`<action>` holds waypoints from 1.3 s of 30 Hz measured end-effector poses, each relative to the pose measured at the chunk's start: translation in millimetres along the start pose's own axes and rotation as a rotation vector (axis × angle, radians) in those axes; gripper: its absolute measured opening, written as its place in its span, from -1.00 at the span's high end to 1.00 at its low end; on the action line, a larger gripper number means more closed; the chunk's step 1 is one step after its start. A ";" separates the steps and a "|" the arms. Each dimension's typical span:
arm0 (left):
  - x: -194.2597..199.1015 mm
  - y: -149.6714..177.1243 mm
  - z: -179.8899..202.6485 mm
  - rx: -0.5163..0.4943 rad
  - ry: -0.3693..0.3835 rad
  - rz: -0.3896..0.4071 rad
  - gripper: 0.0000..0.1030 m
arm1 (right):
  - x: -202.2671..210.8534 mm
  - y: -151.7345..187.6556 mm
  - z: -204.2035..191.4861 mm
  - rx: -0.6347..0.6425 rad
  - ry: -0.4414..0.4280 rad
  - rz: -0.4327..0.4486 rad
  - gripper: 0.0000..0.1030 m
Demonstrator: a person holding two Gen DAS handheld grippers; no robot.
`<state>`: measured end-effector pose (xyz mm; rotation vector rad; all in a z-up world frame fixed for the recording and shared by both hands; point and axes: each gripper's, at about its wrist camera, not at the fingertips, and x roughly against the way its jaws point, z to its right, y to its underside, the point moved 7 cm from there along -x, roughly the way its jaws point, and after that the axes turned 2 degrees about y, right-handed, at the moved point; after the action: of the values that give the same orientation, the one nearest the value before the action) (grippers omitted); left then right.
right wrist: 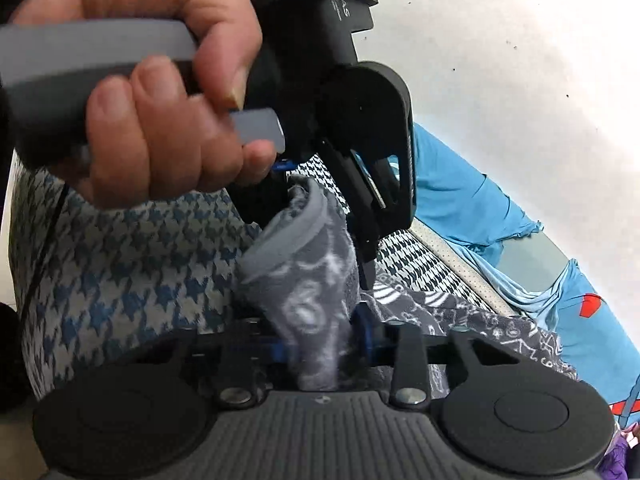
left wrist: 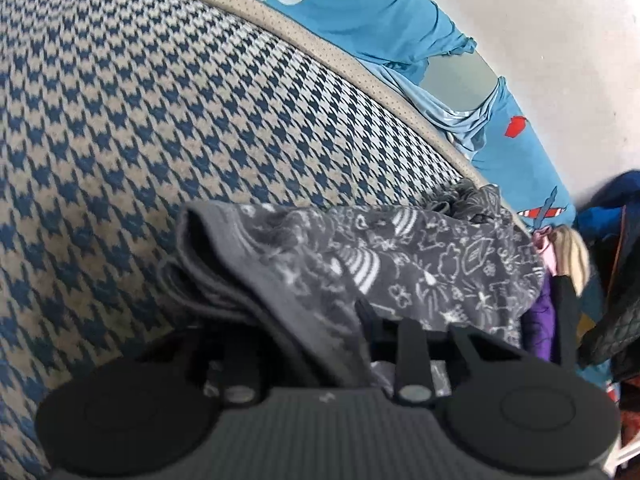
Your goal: Fold clothes
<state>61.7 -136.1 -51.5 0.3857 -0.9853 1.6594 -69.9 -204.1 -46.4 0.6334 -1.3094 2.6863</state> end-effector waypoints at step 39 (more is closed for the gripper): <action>78.4 -16.3 -93.2 0.058 -0.318 0.129 0.23 | -22.0 -88.5 -22.8 -0.339 -0.414 0.040 0.20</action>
<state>72.1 -13.8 -46.6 0.6510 -1.2191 1.7800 -34.9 -128.6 -2.8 1.1640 -1.8332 2.3483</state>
